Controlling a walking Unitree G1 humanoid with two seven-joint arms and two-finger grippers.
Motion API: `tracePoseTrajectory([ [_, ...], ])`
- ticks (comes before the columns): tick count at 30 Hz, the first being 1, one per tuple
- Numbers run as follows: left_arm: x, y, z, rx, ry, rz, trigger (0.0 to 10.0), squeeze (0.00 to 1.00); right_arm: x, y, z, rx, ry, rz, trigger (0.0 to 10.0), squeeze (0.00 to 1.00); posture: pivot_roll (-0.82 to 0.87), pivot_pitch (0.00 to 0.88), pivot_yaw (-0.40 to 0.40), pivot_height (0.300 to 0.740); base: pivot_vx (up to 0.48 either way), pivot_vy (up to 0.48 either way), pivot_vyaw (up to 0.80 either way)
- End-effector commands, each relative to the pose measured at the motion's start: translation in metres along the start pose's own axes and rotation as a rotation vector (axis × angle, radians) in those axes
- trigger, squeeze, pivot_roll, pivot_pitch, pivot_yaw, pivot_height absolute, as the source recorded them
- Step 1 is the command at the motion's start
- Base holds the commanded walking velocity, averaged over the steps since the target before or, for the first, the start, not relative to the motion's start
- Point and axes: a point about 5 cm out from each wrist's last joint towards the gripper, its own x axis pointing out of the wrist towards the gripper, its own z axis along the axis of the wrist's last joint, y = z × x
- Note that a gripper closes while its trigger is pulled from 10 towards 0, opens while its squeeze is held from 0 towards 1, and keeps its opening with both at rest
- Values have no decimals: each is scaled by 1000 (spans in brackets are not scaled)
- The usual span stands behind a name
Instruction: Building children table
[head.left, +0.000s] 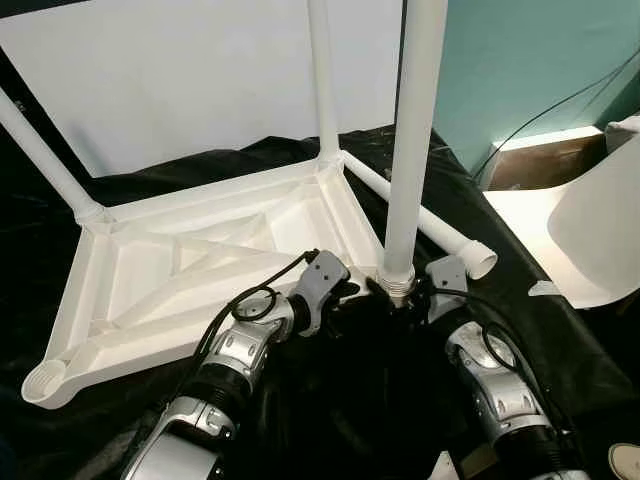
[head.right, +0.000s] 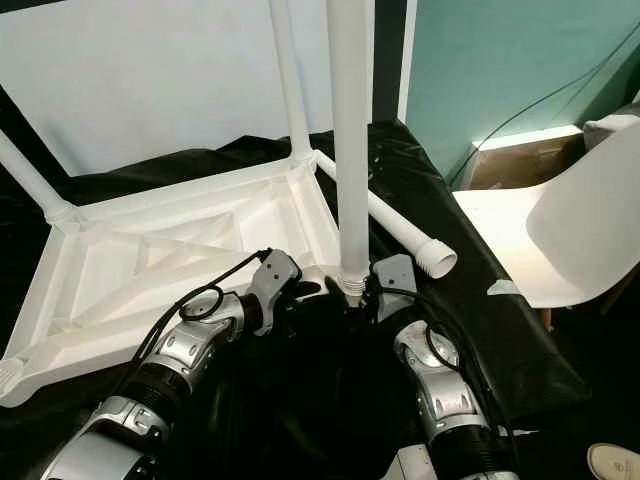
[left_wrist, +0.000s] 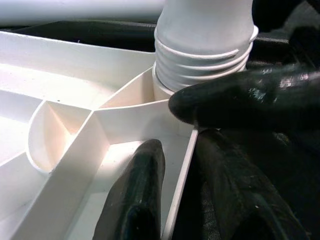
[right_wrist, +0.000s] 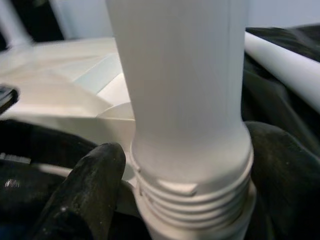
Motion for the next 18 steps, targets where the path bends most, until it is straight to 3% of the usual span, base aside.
tracePoseTrajectory([
  [1,1,-6,-17,-32,78,-29,10000,0,8,0,8,-40,-6,128,10000,0,1,0,85,740,0,0,0],
  [7,5,-7,-18,-29,88,-27,10000,0,13,-22,20,-157,3,243,10000,0,-6,0,86,740,0,0,0],
  [11,5,-7,-22,-24,123,-21,10000,0,16,-25,23,-171,15,291,10000,0,-7,0,86,740,0,0,0],
  [12,4,-8,-26,-31,153,-27,6039,0,18,-26,23,-173,29,329,10000,0,-7,0,86,740,0,0,0],
  [13,4,-8,-26,-31,153,-27,6039,0,18,-26,23,-173,29,329,10000,0,-7,0,86,740,0,0,0],
  [14,4,-9,-27,-42,160,-39,2235,0,19,-26,23,-173,40,343,10000,0,-3,0,85,740,0,0,0],
  [15,3,-10,-28,-53,163,-55,0,0,19,-27,22,-171,50,360,10000,0,0,0,85,740,0,0,0],
  [18,2,-11,-29,-59,164,-65,0,0,19,-28,22,-170,56,372,10000,0,0,0,85,740,0,0,0],
])
